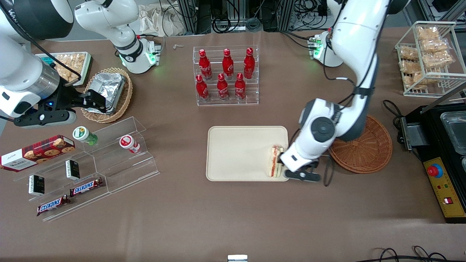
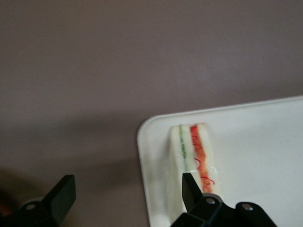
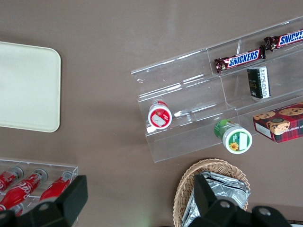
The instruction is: Place sandwich from basket to tray
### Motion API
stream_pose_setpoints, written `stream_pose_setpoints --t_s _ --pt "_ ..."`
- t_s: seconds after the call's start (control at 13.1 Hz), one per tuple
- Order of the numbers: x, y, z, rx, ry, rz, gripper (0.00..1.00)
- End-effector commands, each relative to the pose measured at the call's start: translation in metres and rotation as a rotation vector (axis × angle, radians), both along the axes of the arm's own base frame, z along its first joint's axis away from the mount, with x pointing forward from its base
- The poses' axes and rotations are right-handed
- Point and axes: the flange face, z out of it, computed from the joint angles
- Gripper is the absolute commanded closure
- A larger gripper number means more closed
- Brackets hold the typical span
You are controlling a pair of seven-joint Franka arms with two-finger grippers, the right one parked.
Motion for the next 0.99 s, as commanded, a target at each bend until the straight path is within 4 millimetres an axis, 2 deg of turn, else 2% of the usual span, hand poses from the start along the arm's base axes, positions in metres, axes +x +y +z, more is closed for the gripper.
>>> stream_pose_setpoints --t_s 0.0,0.23,0.38,0.46,0.61,0.69,0.84,0.92 --pt "0.027 0.033 0.054 -0.001 0.004 0.01 0.0" --pt "0.056 0.107 0.121 -0.004 -0.014 0.065 0.0" --pt "0.048 0.136 0.158 0.013 0.0 0.074 0.0" --pt "0.046 0.159 0.173 0.032 -0.007 0.099 0.0" --pt "0.04 0.196 0.193 0.03 0.017 0.145 0.0" --pt "0.036 0.211 0.201 0.03 0.046 0.167 0.0" --pt "0.033 0.219 0.23 0.032 0.06 0.176 0.0" --pt "0.033 0.228 0.233 0.031 0.067 0.19 0.0"
